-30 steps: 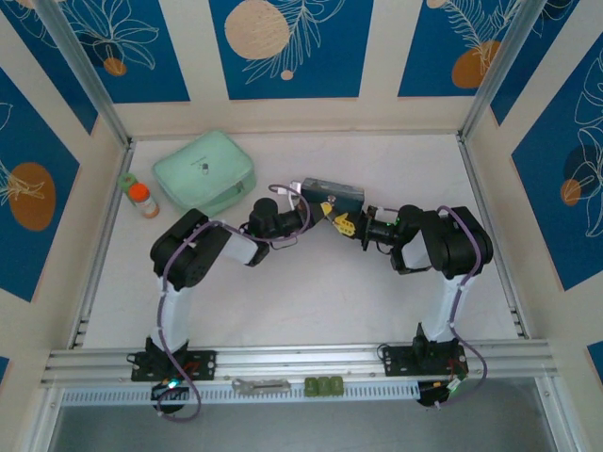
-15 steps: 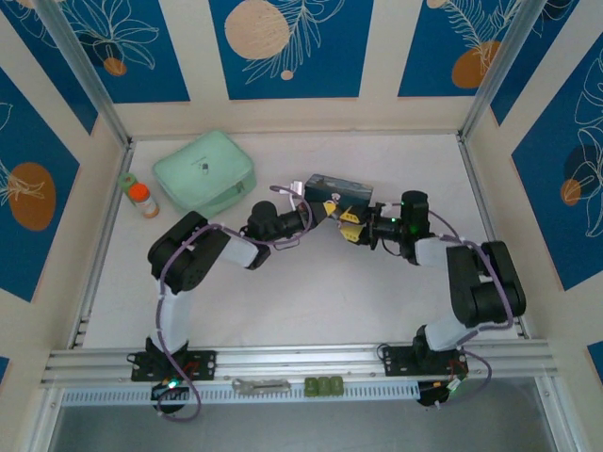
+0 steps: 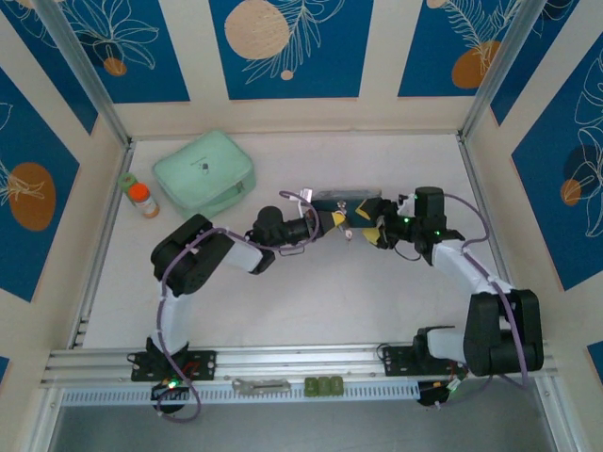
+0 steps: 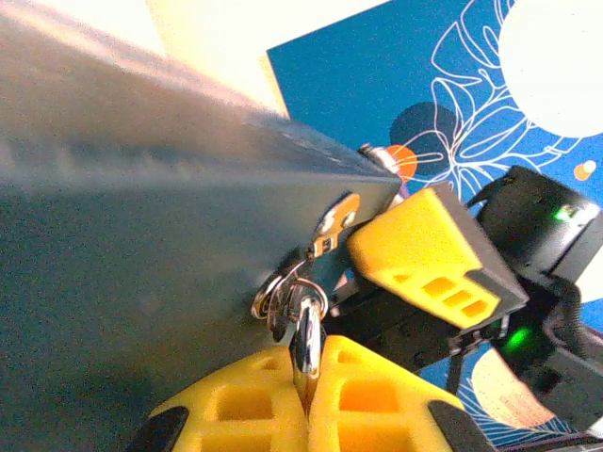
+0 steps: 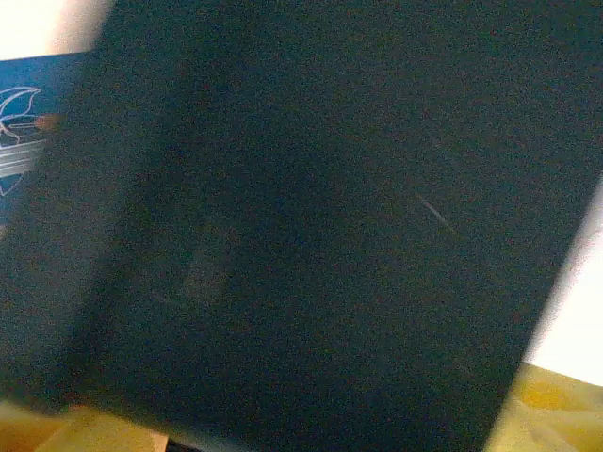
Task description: Unlock the padlock with the key
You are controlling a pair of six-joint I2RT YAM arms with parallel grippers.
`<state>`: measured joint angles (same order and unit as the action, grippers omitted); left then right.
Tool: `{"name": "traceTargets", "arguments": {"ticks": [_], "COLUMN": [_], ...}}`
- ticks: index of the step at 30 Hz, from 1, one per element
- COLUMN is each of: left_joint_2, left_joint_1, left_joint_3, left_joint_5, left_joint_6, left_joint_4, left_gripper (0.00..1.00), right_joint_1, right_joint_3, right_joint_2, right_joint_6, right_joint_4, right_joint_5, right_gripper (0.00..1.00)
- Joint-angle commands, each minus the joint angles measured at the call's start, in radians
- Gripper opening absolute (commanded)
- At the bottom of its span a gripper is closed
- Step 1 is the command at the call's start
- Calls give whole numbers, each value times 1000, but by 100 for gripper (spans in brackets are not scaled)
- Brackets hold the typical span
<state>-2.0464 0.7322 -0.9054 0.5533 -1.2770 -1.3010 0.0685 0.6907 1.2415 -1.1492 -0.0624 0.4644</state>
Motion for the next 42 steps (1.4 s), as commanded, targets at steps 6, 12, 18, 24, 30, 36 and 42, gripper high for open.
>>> {"name": "traceTargets", "arguments": {"ticks": [6,12,18,24,30,36,42], "left_joint_2": [-21,33,87,51,82,96,89], "left_joint_1": [16,26,33,32,31,29,27], "left_joint_3": [33,56,71,55,26,-4,-30], "left_joint_5": [26,25,12,-18,-51,-54,-40], "left_joint_6": [35,135,225,154,146,120,80], "left_joint_4": [-67,49,173,188,303,357,350], "left_gripper": [0,0,0,0,0,0,0], "right_joint_1": [13,20,39,101,222,359,506], "right_joint_3": [31,-15,-21,33,83,134,173], "right_joint_2": [-11,61,122,79,-5,8,44], "right_joint_6": [162,134,151,319,498,600,750], "right_joint_4": [-159,-83,-28,-174,-366,-440,-468], "right_joint_5": [-112,-102,-98,-212,-475,-607,-704], "right_gripper": [70,65,64,63,61,55,50]}}
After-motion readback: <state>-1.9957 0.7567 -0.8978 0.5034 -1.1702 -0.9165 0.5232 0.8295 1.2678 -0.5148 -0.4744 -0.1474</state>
